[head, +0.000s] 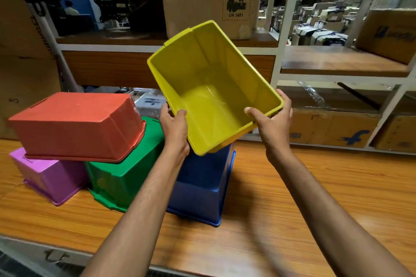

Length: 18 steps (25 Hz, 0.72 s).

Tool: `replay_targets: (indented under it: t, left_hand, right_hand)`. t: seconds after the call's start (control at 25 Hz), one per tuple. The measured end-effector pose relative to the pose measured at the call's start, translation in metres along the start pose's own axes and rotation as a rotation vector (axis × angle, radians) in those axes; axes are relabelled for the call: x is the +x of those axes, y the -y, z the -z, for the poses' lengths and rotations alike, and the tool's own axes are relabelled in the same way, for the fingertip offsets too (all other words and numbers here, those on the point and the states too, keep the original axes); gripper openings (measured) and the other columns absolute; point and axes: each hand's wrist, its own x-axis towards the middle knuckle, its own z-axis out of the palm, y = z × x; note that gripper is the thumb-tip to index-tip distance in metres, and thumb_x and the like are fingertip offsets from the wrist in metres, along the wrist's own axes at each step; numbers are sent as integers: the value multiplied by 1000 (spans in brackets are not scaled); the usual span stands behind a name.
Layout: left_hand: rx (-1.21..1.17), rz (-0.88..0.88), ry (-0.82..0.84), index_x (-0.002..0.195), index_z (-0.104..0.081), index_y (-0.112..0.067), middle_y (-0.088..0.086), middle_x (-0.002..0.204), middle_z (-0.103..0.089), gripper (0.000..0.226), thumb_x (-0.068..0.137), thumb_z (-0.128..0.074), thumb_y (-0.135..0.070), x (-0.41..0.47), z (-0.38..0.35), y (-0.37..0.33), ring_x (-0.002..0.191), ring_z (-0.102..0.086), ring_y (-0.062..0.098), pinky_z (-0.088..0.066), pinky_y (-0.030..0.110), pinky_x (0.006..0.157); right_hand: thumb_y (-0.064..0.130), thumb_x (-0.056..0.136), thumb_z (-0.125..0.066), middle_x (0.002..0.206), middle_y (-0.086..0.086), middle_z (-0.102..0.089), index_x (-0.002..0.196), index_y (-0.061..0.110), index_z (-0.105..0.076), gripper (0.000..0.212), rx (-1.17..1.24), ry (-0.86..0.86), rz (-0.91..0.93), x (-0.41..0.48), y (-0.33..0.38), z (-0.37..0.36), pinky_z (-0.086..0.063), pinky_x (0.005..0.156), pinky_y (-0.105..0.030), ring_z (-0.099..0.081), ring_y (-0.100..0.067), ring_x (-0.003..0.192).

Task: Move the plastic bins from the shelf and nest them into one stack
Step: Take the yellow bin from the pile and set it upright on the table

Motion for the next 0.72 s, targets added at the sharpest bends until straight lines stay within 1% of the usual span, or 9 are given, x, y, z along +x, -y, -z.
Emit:
replay_targets:
  t: [0.08,0.16,0.24,0.32,0.4,0.52,0.6,0.68,0.72]
  left_hand:
    - [-3,-71,10,119,-61,-12,8,107,-73,32,94,-53,5,3,6,-3,86,-68,18,-55,28,71]
    - [14,-135,40,109,-63,-20,3,98,-72,31,94,-52,5,3,12,-9,79,-64,15,-53,30,69]
    - [50,-172,85,102,-63,-27,0,94,-71,33,95,-53,3,4,17,-14,81,-63,17,-52,33,71]
    - [81,-183,152,106,-65,-31,0,100,-73,33,96,-56,-1,1,21,-15,88,-66,19,-56,34,75]
    - [97,-195,187,112,-65,-32,-4,103,-74,34,97,-58,-2,-4,25,-14,92,-69,15,-59,31,80]
    - [155,-220,215,122,-61,-32,-8,109,-73,42,97,-58,2,-6,32,-10,100,-70,13,-59,32,90]
    - [168,-160,318,133,-55,-31,-11,116,-73,57,95,-55,11,-10,34,-12,104,-70,10,-58,27,90]
    - [175,-120,407,131,-55,-35,-10,118,-73,64,92,-54,16,-16,34,-16,105,-69,7,-58,28,91]
    - [173,-115,430,131,-57,-35,-8,118,-73,64,92,-55,15,-19,35,-19,105,-68,7,-58,29,92]
  right_hand:
    - [21,79,-84,137,3,-53,152,35,-33,90,28,0,28,5,3,12,-59,83,-25,-58,-16,121]
    - [19,83,-81,122,15,-60,151,36,-36,84,-49,-2,84,11,12,19,-60,85,-30,-60,-8,114]
    - [28,85,-79,110,22,-60,148,34,-45,72,-307,63,179,18,24,19,-57,89,-34,-60,-4,104]
    - [29,88,-73,113,9,-65,140,29,-57,54,-535,107,294,21,31,17,-56,88,-39,-62,-13,103]
    - [19,89,-66,115,-2,-64,131,23,-63,43,-623,78,397,16,33,17,-55,83,-39,-63,-20,101]
    - [10,85,-64,113,-3,-61,133,20,-62,49,-676,-12,533,-1,28,18,-54,72,-37,-63,-22,96]
    - [7,83,-64,115,-1,-62,133,21,-62,52,-627,-79,531,-10,23,21,-52,72,-31,-62,-16,98]
    - [7,84,-64,115,2,-63,132,23,-65,51,-551,-144,494,-13,22,30,-47,74,-24,-56,-6,95]
    - [9,85,-64,113,3,-64,131,23,-66,48,-520,-166,476,-15,23,36,-46,75,-24,-54,-3,92]
